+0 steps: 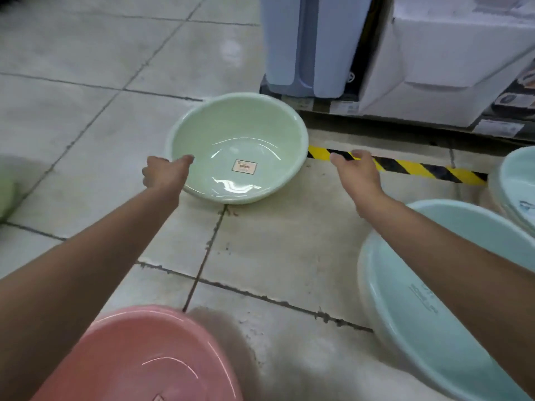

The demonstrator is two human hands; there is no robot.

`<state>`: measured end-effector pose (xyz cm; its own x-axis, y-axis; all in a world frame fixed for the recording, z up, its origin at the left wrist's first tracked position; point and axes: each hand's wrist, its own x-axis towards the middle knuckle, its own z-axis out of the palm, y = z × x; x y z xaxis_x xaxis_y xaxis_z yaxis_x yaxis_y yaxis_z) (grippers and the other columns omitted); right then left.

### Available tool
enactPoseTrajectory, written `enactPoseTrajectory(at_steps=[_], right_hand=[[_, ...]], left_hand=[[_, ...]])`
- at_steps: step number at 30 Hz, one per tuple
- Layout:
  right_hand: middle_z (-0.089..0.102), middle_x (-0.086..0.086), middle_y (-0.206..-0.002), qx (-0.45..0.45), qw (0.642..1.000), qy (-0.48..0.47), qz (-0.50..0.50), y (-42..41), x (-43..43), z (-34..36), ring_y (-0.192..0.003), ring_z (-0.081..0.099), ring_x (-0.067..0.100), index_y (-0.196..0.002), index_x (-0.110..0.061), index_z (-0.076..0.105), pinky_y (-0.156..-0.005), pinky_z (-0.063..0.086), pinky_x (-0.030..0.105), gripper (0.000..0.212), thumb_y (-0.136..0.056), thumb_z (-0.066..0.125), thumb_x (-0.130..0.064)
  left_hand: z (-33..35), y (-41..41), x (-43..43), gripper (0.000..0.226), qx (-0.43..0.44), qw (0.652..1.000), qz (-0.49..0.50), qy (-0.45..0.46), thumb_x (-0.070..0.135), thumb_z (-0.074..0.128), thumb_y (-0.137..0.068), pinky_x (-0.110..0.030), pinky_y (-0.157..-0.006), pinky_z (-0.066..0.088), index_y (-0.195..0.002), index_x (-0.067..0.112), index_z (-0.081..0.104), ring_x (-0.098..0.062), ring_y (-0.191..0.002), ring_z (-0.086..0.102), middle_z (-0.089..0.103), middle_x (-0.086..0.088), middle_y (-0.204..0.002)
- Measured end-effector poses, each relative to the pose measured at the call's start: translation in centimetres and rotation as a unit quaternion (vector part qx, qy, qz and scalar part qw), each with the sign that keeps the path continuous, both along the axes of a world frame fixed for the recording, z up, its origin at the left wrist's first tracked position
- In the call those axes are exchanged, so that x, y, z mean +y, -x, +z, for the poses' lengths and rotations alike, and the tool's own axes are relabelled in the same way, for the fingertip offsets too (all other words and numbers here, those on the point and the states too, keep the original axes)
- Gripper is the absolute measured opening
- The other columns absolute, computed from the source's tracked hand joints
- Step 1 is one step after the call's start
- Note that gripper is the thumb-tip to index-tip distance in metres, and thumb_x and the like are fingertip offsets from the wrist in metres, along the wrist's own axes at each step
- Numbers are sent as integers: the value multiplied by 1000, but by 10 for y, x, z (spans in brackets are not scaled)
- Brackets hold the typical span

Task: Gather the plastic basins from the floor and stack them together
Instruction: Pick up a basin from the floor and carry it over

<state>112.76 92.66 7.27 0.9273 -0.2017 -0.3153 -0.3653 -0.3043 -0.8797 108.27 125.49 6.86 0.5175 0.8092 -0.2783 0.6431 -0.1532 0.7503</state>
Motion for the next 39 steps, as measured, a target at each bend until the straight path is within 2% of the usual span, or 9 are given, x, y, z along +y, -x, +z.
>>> enactPoseTrajectory(at_steps=[5, 8, 11, 18, 24, 27, 33, 36, 39], right_hand=[[62, 6, -112, 85, 994, -65, 23, -62, 68, -44, -92, 58, 23, -123, -13, 54, -85, 52, 37, 51, -83, 70, -42], [72, 11, -116, 144, 977, -158, 18, -79, 88, -72, -83, 67, 26, -119, -12, 64, -72, 57, 35, 49, -71, 73, -17], [72, 13, -114, 152, 970, -191, 9, -82, 102, -83, -98, 70, 35, -119, -8, 65, -85, 58, 47, 62, -59, 55, 2], [68, 4, -96, 113, 955, -228, 154, -25, 207, -42, -86, 61, 26, -107, -14, 64, -78, 52, 40, 45, -68, 54, 5], [61, 4, -84, 153, 888, -243, 359, 89, 340, 11, -76, 56, 24, -101, -11, 61, -52, 48, 25, 39, -66, 58, 4], [64, 1, -86, 147, 850, -248, 441, 152, 371, 40, -78, 58, 21, -104, -14, 64, -59, 49, 27, 42, -68, 55, 5], [67, 11, -96, 125, 817, -191, 529, 222, 329, 77, -79, 61, 25, -122, -5, 61, -66, 49, 34, 46, -79, 55, 7], [69, 23, -109, 127, 811, -142, 554, 231, 278, 69, -89, 64, 36, -116, -4, 64, -83, 52, 50, 43, -77, 56, 9], [71, 24, -102, 118, 802, -91, 579, 237, 230, 53, -85, 64, 37, -106, -6, 66, -76, 50, 48, 36, -74, 57, 9]], left_hand=[[-57, 2, 22, 75, 28, 993, -22, 115, 42, 78, -66, -32, -67, 50, -123, 0, 54, -32, -99, 65, 65, -15, -117], [-72, -7, 25, 55, -39, 981, -7, 191, 25, 64, -63, -36, -63, 60, -116, 8, 60, -31, -92, 69, 68, -15, -112], [-68, -6, 27, 43, -101, 968, 26, 228, 6, 58, -74, -36, -57, 60, -117, 10, 59, -31, -92, 69, 69, -13, -111], [-1, 112, 102, 21, -171, 972, 91, 130, -1, 55, -76, -28, -52, 57, -87, 16, 60, -17, -64, 59, 63, -4, -81], [71, 292, 163, 31, -192, 928, 310, 78, -5, 53, -69, -29, -60, 51, -94, 14, 53, -23, -73, 56, 59, -4, -88], [100, 381, 158, 34, -198, 901, 381, 65, -2, 55, -69, -28, -55, 53, -98, 17, 53, -23, -74, 62, 64, -5, -97], [118, 490, 62, 35, -159, 891, 422, 59, -1, 60, -78, -26, -52, 54, -108, 16, 60, -19, -75, 67, 70, -4, -93], [112, 513, 4, 33, -146, 897, 410, 72, 0, 62, -75, -35, -61, 58, -102, 18, 64, -23, -80, 69, 73, -6, -93], [97, 524, -40, 27, -121, 904, 401, 86, 0, 61, -75, -34, -61, 53, -92, 22, 63, -23, -77, 68, 73, -8, -90]])
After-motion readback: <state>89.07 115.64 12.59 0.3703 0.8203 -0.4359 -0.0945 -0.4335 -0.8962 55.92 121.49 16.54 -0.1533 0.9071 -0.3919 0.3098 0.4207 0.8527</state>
